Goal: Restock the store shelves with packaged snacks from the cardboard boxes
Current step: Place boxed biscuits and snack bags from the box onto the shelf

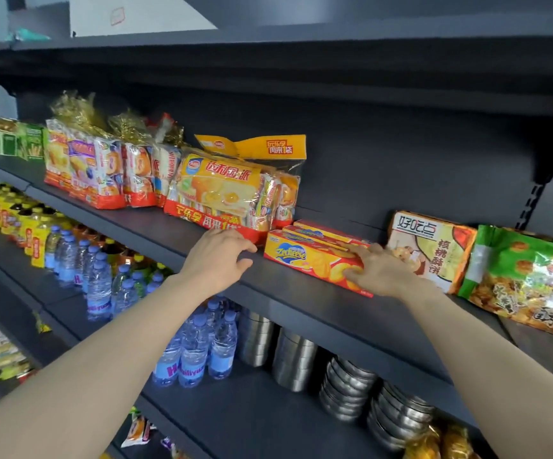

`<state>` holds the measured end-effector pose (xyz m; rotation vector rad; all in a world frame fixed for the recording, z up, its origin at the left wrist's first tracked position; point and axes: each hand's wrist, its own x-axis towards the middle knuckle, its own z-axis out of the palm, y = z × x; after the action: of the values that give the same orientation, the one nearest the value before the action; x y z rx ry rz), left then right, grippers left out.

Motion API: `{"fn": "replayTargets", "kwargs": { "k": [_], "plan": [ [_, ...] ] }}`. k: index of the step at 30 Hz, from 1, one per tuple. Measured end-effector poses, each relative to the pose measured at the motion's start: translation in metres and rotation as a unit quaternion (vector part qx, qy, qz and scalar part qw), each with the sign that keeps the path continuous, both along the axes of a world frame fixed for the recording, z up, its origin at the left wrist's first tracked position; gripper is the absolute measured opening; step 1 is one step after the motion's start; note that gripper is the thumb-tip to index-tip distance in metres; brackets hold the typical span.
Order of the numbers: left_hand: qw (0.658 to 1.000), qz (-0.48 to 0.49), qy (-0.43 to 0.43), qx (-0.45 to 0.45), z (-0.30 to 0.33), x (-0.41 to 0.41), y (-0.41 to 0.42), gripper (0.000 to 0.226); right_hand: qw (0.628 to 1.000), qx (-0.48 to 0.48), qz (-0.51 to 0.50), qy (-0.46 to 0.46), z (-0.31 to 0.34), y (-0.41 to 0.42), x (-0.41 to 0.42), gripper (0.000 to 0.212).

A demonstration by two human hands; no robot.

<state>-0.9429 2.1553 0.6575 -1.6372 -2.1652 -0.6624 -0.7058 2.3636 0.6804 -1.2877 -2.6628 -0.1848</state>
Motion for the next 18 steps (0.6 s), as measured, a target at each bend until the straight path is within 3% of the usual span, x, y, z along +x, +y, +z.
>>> {"fn": "replayTargets", "kwargs": {
  "k": [10,18],
  "plan": [
    [0.997,0.059,-0.035,0.020,-0.014,-0.012,0.002,0.029,0.991,0.121,-0.007,-0.058,0.001,0.012,-0.027,0.070],
    [0.995,0.075,-0.030,0.049,-0.018,-0.017,-0.044,0.031,0.977,0.203,0.059,0.003,0.001,-0.043,-0.047,0.055]
  ]
}}
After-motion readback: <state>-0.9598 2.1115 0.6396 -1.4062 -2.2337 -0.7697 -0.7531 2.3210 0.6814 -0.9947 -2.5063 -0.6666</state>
